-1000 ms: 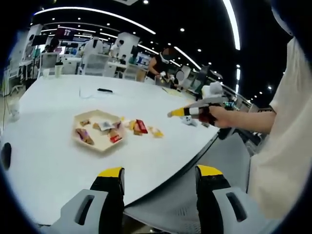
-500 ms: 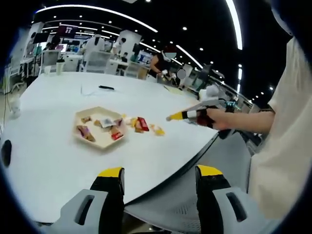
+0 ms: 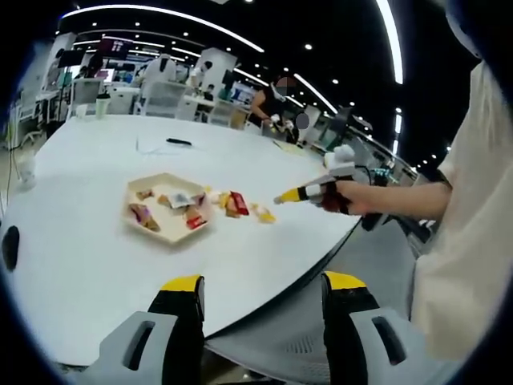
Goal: Place the target food into the container with the food tongs after gripping and lifting it, then release it inside without dropping or visibly crushing the food.
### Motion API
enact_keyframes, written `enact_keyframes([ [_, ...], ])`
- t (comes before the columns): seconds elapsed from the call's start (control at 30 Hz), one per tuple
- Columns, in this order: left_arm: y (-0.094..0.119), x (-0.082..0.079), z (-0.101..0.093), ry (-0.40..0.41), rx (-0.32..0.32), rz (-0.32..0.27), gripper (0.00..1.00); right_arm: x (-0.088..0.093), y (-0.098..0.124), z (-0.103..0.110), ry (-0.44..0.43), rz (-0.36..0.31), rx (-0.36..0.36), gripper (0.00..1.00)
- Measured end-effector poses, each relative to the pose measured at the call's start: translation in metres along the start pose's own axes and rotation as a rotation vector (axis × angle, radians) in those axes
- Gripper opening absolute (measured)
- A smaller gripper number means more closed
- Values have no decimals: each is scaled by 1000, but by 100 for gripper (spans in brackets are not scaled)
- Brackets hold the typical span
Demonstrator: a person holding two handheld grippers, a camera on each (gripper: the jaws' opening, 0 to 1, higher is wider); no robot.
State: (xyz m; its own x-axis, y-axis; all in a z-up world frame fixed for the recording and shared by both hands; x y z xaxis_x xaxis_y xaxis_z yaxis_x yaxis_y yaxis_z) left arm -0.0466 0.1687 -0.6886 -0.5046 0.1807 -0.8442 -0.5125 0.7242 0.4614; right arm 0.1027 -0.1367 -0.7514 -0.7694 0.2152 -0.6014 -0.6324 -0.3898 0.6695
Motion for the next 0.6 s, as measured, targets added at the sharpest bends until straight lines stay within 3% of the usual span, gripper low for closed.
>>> enact_keyframes([
  [0.6, -4, 7, 1, 11, 1, 26, 59, 1, -14, -10, -24, 20, 49, 29],
])
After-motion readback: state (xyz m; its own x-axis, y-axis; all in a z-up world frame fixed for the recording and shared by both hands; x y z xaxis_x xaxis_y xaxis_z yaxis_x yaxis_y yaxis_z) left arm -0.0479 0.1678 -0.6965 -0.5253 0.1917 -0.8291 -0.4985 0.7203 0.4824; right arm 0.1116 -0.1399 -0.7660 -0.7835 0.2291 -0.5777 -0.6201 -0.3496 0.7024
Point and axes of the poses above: the point that each gripper's makers call its tool centre point, and the gripper's own axes: y roughly backward along the fingers, z roughly to its left, x roughly out of its underside, the point moved 4 cm from there along y, roughly backward along the fingers, and after that the axes turned 10 degrees about -y, right-handed, at the moved point
